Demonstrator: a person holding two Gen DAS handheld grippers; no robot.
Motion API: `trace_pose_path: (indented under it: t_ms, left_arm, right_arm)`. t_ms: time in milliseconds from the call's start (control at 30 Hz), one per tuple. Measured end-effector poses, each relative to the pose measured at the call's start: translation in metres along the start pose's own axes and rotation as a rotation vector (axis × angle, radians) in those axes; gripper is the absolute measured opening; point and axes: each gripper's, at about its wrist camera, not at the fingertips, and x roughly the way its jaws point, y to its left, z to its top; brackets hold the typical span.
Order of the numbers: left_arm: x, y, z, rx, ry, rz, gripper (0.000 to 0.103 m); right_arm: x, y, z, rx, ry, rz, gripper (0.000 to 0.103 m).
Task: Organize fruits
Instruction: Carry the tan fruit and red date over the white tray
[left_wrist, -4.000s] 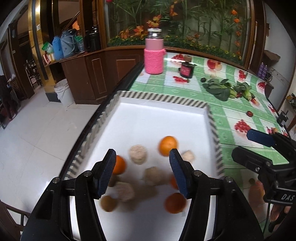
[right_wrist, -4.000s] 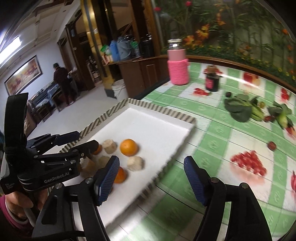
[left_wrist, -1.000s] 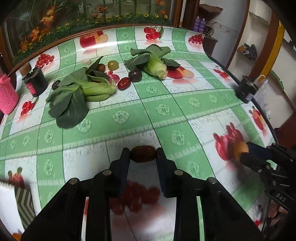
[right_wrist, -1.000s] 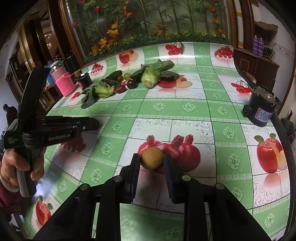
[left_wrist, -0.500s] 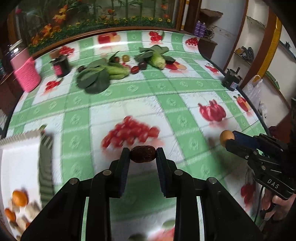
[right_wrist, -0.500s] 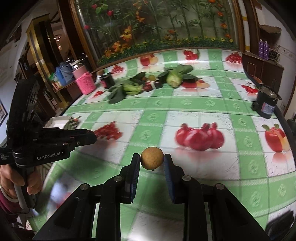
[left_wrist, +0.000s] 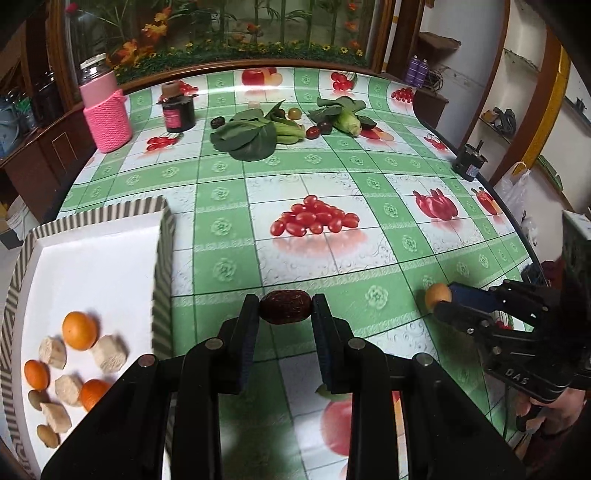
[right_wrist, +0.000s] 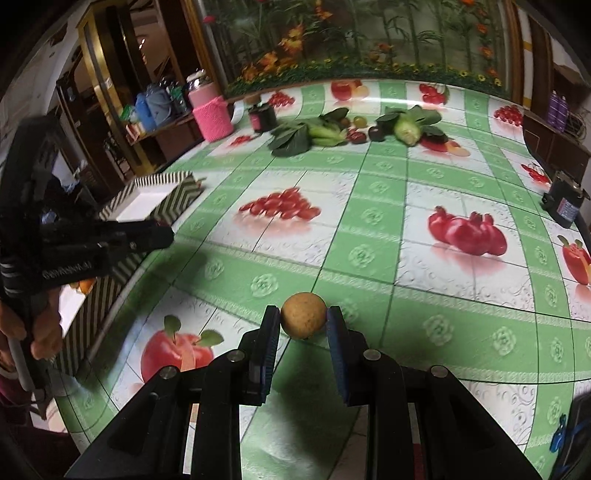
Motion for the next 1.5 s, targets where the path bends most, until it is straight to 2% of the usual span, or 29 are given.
trace_pose_path:
  t_ms: [100,400,533,633,867,1067,1300,1500]
  left_arm:
    - [-0.002,0.003,-0.004,-0.01,0.003,-0.004,0.026]
    - [-0.004,0.007,-0.005,-0.018,0.0,-0.01,0.026]
    - [-0.003,0.007,-0.006,-0.018,0.006,-0.013,0.026]
    - [-0.005,0.008,-0.007,-0.02,0.006,-0.014,0.026]
    - [-0.02,0.02,-0.01,-0.044,-0.014,-0.009,0.026]
    - [-0.041,0.043,-0.017,-0.069,-0.03,0.019,0.026]
    - [-0.066,0.082,-0.03,-0.117,-0.054,0.06,0.026]
    - [-0.075,0.121,-0.042,-0.17,-0.063,0.129,0.026]
  right_arm:
    - [0.009,0.004,-0.002,-0.013,0.028,-0.009,0.027]
    - [0.021,0.002,0.003,0.001,0.042,-0.016,0.031]
    - [0.024,0.001,0.005,0.009,0.032,-0.018,0.039]
    - [0.026,0.004,0.006,-0.022,0.041,-0.032,0.028]
    - [0.018,0.02,0.008,-0.036,0.025,0.011,0.028]
    - [0.012,0.054,0.021,-0.065,-0.01,0.098,0.028]
    - [0.016,0.113,0.041,-0.155,-0.03,0.177,0.028]
    - [0.027,0.158,0.053,-0.228,-0.025,0.22,0.028]
